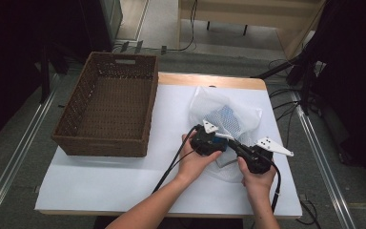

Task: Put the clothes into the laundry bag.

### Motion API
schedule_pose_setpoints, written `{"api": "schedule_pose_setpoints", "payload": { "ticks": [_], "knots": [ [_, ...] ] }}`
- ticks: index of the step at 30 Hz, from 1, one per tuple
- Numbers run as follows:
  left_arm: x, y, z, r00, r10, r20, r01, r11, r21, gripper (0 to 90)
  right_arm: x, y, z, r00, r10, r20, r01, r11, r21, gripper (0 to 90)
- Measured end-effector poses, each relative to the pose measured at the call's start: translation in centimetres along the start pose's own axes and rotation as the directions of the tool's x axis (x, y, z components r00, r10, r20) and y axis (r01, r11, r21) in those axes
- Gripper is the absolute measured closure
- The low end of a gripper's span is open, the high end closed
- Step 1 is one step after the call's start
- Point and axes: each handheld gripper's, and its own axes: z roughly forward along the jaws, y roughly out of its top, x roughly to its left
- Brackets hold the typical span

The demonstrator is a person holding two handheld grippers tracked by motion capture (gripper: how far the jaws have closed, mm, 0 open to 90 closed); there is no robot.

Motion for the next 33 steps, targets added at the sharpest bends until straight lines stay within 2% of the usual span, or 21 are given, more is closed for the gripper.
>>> {"api": "schedule_pose_setpoints", "payload": {
  "ticks": [2,5,7,9,10,11,13,14,15,16,17,19,21,23,24,25,27,28,31,33],
  "knots": [
    [-0.1,-0.3,-1.0,1.0000,0.004,0.008,-0.004,0.9999,-0.012,39.8,-0.1,0.0,0.0,1.0000,0.000,0.003,0.000,1.000,0.002,89.6],
    [-0.5,-0.8,-1.2,0.9994,0.035,-0.003,-0.035,0.9991,0.026,37.6,0.0,0.0,0.1,1.0000,-0.005,0.004,0.005,1.000,-0.001,89.6],
    [-0.7,-1.1,-0.6,0.9978,0.049,-0.045,-0.046,0.9959,0.078,37.4,0.1,0.0,0.1,1.0000,0.000,0.004,0.000,1.000,0.000,89.6],
    [-0.6,-1.4,0.2,0.9943,0.025,-0.104,-0.012,0.9920,0.126,39.8,0.1,0.1,0.1,1.0000,-0.002,0.002,0.002,1.000,0.000,89.6],
    [-0.6,-1.3,0.4,0.9924,0.013,-0.122,0.001,0.9939,0.110,41.3,0.2,0.0,0.1,1.0000,-0.006,0.005,0.006,1.000,-0.001,89.6],
    [-0.8,-1.1,0.5,0.9894,0.006,-0.145,0.010,0.9934,0.114,44.3,0.2,0.0,0.1,1.0000,-0.007,0.006,0.007,1.000,-0.001,89.6],
    [-1.1,-0.9,0.9,0.9842,0.019,-0.176,0.003,0.9927,0.120,50.5,0.2,0.0,0.1,1.0000,-0.006,0.005,0.006,1.000,-0.001,89.6],
    [-1.4,-0.8,1.1,0.9847,0.042,-0.169,-0.021,0.9923,0.122,58.3,0.2,0.0,0.1,1.0000,-0.007,0.005,0.007,1.000,-0.001,89.6],
    [-1.6,-0.7,1.3,0.9822,0.068,-0.175,-0.045,0.9902,0.132,78.0,0.2,0.0,0.1,1.0000,-0.007,0.004,0.007,1.000,-0.002,89.6],
    [-1.6,-0.5,1.5,0.9803,0.079,-0.181,-0.055,0.9896,0.133,85.9,0.2,0.0,0.1,1.0000,-0.008,0.003,0.008,1.000,-0.003,89.7],
    [-1.7,-0.4,1.8,0.9820,0.074,-0.174,-0.052,0.9905,0.128,86.7,0.2,0.0,0.1,0.9999,-0.010,0.004,0.010,1.000,-0.002,89.7],
    [-1.7,0.0,2.1,0.9869,0.047,-0.154,-0.034,0.9956,0.087,87.2,0.2,0.0,0.1,0.9999,-0.013,0.002,0.013,1.000,-0.003,89.7],
    [-1.5,0.6,2.1,0.9915,0.009,-0.130,-0.009,1.0000,0.005,87.2,0.2,0.1,0.0,1.0000,-0.009,0.001,0.009,1.000,-0.001,89.7],
    [-0.9,0.9,1.9,0.9905,-0.047,-0.129,0.036,0.9958,-0.085,87.1,0.2,0.1,-0.1,1.0000,-0.006,0.000,0.006,1.000,-0.004,89.7],
    [-0.4,1.0,2.0,0.9865,-0.068,-0.149,0.055,0.9943,-0.091,87.0,0.1,0.1,-0.1,1.0000,-0.008,0.000,0.008,1.000,-0.003,89.7],
    [0.0,1.0,2.2,0.9812,-0.095,-0.168,0.084,0.9939,-0.071,86.7,0.1,0.1,-0.1,1.0000,-0.007,0.002,0.007,1.000,-0.004,89.7],
    [0.8,0.7,2.7,0.9826,-0.125,-0.137,0.125,0.9921,-0.012,84.4,0.0,0.0,0.0,1.0000,-0.004,0.001,0.004,1.000,0.004,89.8],
    [0.8,0.6,2.7,0.9853,-0.113,-0.127,0.115,0.9934,0.004,80.3,-0.1,-0.1,0.0,1.0000,-0.007,0.001,0.007,1.000,0.005,89.8],
    [0.3,0.3,1.8,0.9959,-0.035,-0.083,0.037,0.9992,0.018,57.5,0.0,-0.2,0.2,0.9996,-0.027,0.009,0.027,1.000,0.014,89.8],
    [0.2,-0.2,0.7,0.9986,0.004,-0.053,-0.003,1.0000,0.008,51.9,-0.1,-0.2,0.2,0.9994,-0.033,0.013,0.033,0.999,0.014,89.8]
  ]
}}
